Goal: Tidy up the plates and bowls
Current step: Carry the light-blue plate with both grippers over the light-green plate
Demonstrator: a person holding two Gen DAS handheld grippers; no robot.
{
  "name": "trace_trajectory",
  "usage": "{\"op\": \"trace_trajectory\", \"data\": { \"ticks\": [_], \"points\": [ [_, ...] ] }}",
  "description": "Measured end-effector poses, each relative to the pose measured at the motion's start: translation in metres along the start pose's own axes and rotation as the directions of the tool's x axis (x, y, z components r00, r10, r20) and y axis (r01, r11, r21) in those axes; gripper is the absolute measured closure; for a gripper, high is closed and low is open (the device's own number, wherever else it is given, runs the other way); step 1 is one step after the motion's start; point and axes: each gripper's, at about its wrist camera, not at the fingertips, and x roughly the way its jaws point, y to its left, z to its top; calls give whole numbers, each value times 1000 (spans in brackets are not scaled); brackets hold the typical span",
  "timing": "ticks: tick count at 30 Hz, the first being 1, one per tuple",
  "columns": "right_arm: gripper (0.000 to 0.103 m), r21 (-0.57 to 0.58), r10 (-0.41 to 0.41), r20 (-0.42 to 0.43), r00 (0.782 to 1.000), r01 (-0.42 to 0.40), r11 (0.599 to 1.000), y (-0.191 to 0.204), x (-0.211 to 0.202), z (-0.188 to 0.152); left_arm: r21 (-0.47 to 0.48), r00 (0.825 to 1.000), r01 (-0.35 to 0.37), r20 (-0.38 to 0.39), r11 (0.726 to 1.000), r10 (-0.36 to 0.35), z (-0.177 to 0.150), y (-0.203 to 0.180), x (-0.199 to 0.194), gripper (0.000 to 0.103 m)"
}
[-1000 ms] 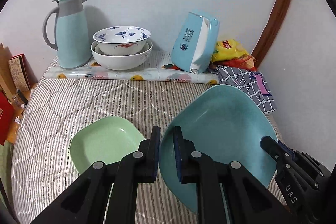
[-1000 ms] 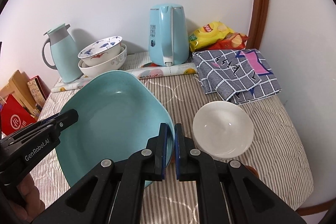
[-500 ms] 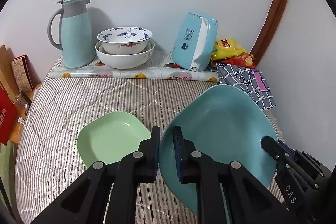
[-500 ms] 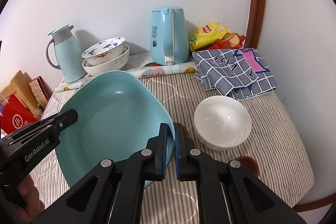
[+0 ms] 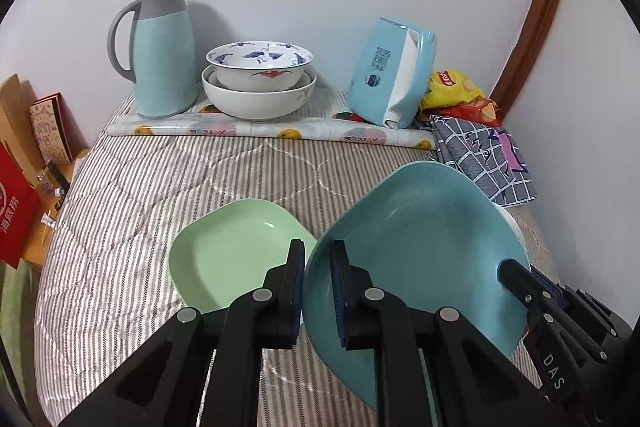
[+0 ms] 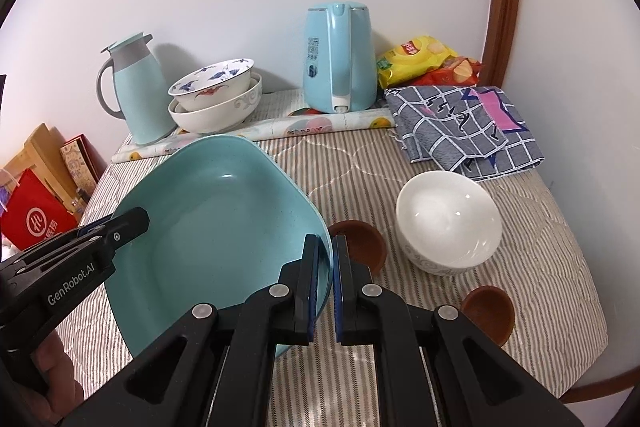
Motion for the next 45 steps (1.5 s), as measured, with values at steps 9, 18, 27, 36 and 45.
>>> {"op": "trace_trajectory", "data": {
  "ticks": [9, 18, 27, 36, 45],
  "points": [
    [97, -20, 3, -12, 1000, -3, 1000, 17, 9, -2, -13, 1000, -13, -8, 1000, 13, 1, 17, 5, 90],
    [96, -45, 0, -26, 1000, -1, 999, 32, 17, -2, -35, 1000, -16, -16, 999, 15, 1, 33, 11, 89],
    [96, -63, -2, -41, 999, -1, 998, 44, 26, -3, -49, 999, -24, -32, 999, 23, -3, 45, 18, 89],
    [96, -84, 6, -62, 998, -11, 996, 61, 38, -6, -69, 998, -40, -47, 997, 36, -4, 64, 24, 89],
    [96, -99, 21, -89, 996, -29, 995, 77, 49, -11, -88, 997, -60, -63, 994, 54, -7, 83, 30, 89]
  ]
}}
